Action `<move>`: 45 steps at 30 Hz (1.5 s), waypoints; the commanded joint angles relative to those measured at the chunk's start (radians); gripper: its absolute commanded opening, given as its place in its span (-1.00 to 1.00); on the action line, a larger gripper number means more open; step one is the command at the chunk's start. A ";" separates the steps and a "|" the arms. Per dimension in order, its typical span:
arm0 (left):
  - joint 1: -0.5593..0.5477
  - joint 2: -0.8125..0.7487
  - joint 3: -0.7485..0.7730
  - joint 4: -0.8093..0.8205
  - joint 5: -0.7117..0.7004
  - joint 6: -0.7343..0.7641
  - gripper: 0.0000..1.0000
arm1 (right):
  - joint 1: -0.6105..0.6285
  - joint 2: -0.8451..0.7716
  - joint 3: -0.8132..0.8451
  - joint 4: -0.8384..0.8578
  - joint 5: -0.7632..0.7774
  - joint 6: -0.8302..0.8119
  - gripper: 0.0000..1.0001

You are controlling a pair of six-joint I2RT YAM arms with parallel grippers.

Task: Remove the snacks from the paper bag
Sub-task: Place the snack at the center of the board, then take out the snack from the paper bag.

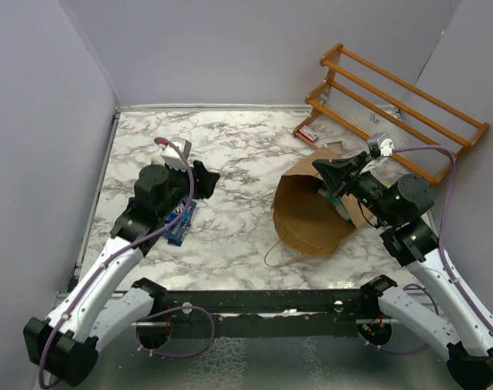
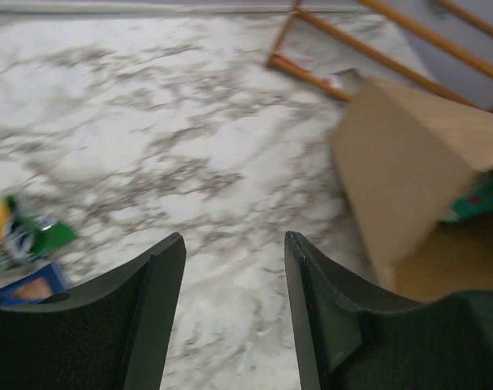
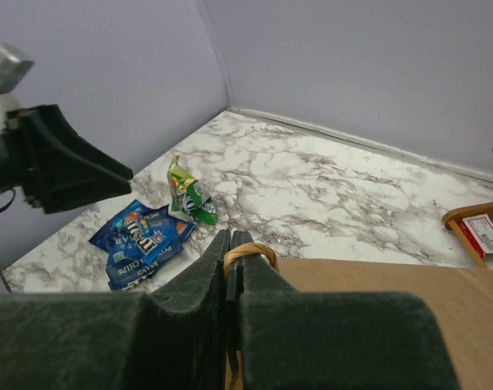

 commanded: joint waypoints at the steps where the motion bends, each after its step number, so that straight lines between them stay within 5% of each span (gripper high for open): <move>1: -0.167 -0.138 -0.123 0.269 0.129 -0.049 0.14 | 0.001 -0.007 0.041 0.007 -0.014 0.008 -0.96; 9: -0.446 -0.140 -0.238 0.501 0.075 -0.071 0.22 | 0.001 -0.002 0.050 0.006 -0.024 0.028 -0.96; 21: -0.949 0.268 -0.094 0.498 -0.486 0.436 0.21 | 0.001 0.001 0.052 0.010 -0.026 0.038 -0.96; 24: -0.957 0.403 -0.013 0.495 -0.508 0.519 -0.05 | 0.001 0.000 0.051 0.010 -0.028 0.042 -0.96; 33: -0.929 0.655 0.068 0.667 -0.438 0.727 -0.30 | 0.001 -0.016 0.048 0.009 -0.030 0.046 -0.96; 39: -0.839 0.814 0.119 0.743 -0.380 0.795 -0.28 | 0.001 -0.022 0.046 0.009 -0.033 0.046 -0.96; 45: -0.767 0.904 0.218 0.766 -0.303 0.781 0.05 | 0.001 -0.028 0.044 0.008 -0.032 0.044 -0.96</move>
